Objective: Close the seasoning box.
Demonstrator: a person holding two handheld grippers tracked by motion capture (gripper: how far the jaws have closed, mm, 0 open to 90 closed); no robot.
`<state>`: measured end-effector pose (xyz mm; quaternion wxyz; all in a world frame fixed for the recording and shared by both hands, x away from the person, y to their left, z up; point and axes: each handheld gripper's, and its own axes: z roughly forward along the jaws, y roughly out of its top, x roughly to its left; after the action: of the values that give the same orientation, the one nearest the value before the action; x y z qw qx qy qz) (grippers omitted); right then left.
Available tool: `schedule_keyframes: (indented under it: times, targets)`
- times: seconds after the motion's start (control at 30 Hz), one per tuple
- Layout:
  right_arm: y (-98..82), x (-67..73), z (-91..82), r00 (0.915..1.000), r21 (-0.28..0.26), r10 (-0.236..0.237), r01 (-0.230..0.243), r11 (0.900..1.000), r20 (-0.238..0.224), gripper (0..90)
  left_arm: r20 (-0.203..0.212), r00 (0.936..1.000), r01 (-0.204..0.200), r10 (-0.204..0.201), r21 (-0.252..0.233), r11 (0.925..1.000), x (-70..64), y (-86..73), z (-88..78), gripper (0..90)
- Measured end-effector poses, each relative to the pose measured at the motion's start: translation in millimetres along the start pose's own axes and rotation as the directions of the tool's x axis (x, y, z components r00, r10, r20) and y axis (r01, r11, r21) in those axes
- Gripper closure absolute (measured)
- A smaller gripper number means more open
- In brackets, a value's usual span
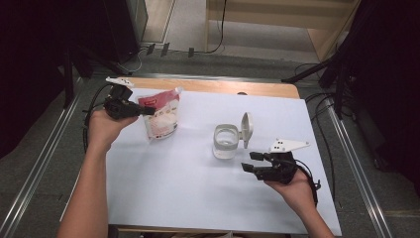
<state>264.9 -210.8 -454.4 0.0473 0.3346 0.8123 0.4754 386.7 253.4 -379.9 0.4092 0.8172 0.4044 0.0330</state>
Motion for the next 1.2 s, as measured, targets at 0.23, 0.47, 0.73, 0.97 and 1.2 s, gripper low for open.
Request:
schedule_keyframes:
  times: [0.23,0.47,0.73,0.97,1.2]
  targets:
    - [3.4,12.2,3.3,0.9995,0.0,-0.024,0.024,1.0,-0.019,48.5,0.023,0.9996,0.019,-0.019,-0.017,0.9997,-6.3,3.8,-9.0,90.0]
    - [7.7,26.4,13.1,0.9979,0.013,-0.044,0.045,0.999,-0.047,48.7,0.034,0.9994,0.002,-0.001,-0.02,0.9998,-21.7,10.8,-19.9,90.0]
    - [13.3,42.4,30.5,0.994,0.027,-0.074,0.077,0.997,-0.081,47.2,0.048,0.9972,-0.056,0.057,-0.014,0.9983,-43.3,18.8,-31.7,90.0]
    - [21.1,53.1,47.2,0.9903,0.065,-0.093,0.1,0.993,-0.103,51.0,0.056,0.996,-0.067,0.069,-0.028,0.9973,-59.8,24.5,-38.5,90.0]
    - [28.9,59.8,65.3,0.9901,0.079,-0.094,0.103,0.992,-0.104,50.5,0.073,0.9943,-0.077,0.078,-0.021,0.9968,-68.4,26.9,-37.3,90.0]
